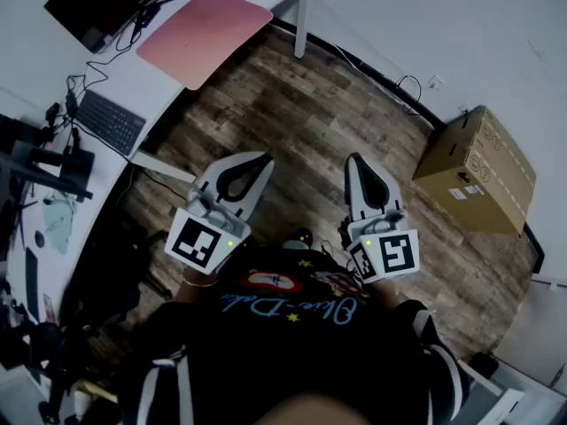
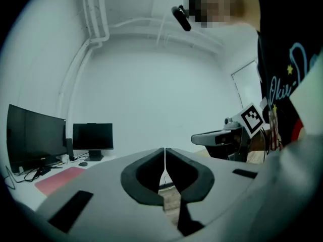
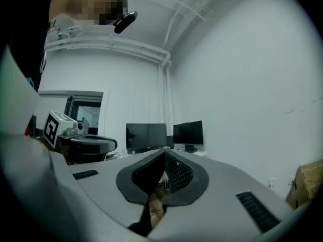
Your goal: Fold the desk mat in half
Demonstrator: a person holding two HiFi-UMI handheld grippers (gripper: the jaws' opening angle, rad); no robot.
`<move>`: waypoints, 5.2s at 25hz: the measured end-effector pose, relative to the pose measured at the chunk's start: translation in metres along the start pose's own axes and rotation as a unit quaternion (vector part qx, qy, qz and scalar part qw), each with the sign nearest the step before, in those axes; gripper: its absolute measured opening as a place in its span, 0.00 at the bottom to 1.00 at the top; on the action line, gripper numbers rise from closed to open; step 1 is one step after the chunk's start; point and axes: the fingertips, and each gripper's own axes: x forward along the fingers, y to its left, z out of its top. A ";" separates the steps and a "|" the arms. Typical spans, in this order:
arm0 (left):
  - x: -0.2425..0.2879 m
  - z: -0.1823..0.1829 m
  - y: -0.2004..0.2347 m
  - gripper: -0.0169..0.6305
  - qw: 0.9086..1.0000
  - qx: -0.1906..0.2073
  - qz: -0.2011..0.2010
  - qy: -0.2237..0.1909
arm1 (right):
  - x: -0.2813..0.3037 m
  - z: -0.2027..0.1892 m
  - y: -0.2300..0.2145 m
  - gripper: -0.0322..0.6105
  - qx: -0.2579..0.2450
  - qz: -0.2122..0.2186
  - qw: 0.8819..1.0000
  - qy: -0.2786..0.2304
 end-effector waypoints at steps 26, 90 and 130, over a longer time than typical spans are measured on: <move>0.050 -0.020 0.012 0.23 0.999 0.015 0.024 0.033 | -0.001 -0.019 -0.061 0.19 0.006 -0.010 1.000 0.024; 0.112 -0.338 0.406 0.48 0.761 0.087 0.383 0.516 | 0.536 -0.253 -0.042 0.39 -0.402 0.440 0.787 0.160; 0.103 -0.234 0.468 0.06 0.779 0.076 0.445 0.435 | 0.605 -0.230 -0.038 0.08 -0.407 0.422 0.791 0.174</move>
